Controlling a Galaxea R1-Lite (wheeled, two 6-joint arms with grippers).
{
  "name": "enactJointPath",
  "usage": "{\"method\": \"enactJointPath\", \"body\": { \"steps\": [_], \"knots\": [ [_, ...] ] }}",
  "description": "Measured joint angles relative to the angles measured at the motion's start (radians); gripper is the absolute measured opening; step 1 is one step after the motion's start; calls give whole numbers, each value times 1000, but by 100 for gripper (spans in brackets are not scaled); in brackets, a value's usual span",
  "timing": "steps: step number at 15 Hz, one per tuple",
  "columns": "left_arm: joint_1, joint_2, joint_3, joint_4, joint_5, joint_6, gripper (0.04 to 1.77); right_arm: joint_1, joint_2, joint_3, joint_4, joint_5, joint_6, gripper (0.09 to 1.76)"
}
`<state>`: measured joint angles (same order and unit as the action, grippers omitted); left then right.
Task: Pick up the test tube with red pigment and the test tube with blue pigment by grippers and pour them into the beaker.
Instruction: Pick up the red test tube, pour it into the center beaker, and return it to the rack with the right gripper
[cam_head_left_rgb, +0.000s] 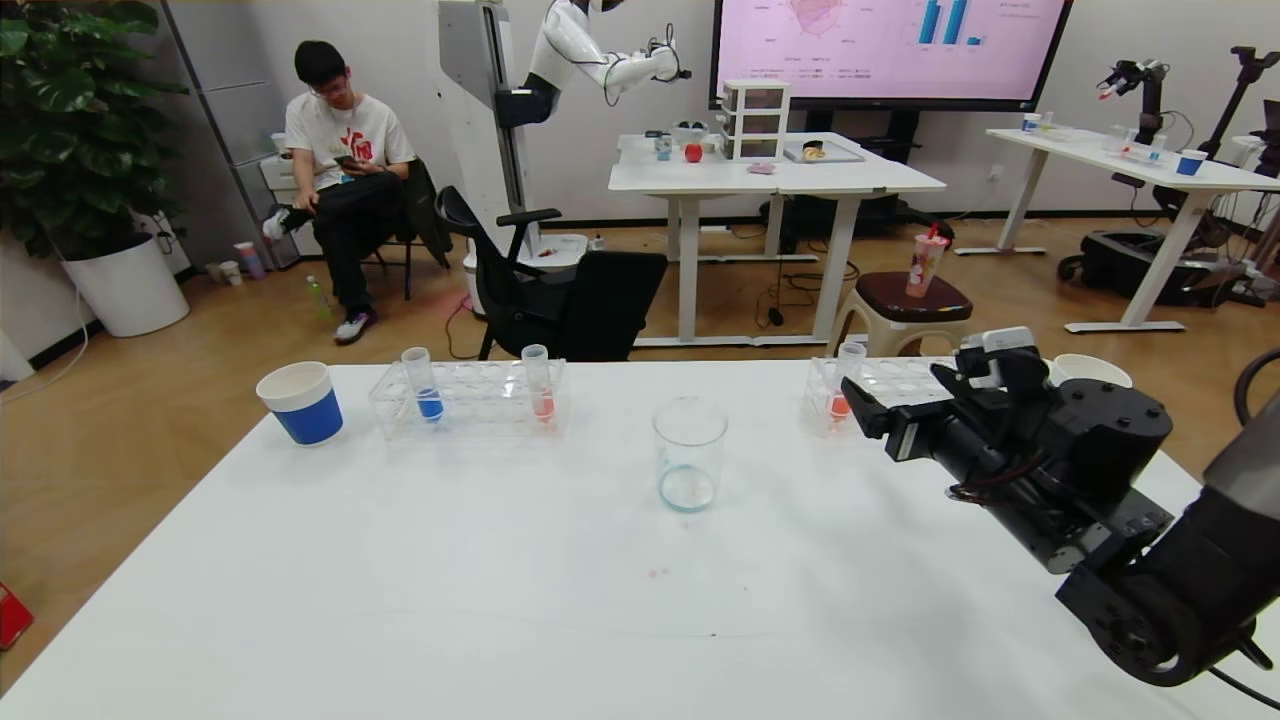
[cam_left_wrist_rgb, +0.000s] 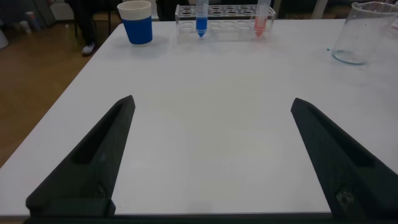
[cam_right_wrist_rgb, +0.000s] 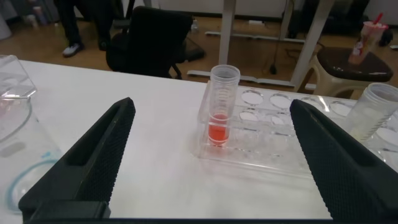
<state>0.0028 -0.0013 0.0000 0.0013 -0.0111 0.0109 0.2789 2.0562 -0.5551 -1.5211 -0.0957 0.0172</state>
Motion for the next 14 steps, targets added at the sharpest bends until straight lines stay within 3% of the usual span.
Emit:
{"method": "enactJointPath", "body": {
  "steps": [3,9,14],
  "knots": [
    [0,0,0,0,0,0,175,-9,112,-91,-29,4,-3,174],
    [0,0,0,0,0,0,175,-31,241,-344,100,8,-5,174],
    [0,0,0,0,0,0,175,-54,311,-452,106,8,-5,174]
  ]
}}
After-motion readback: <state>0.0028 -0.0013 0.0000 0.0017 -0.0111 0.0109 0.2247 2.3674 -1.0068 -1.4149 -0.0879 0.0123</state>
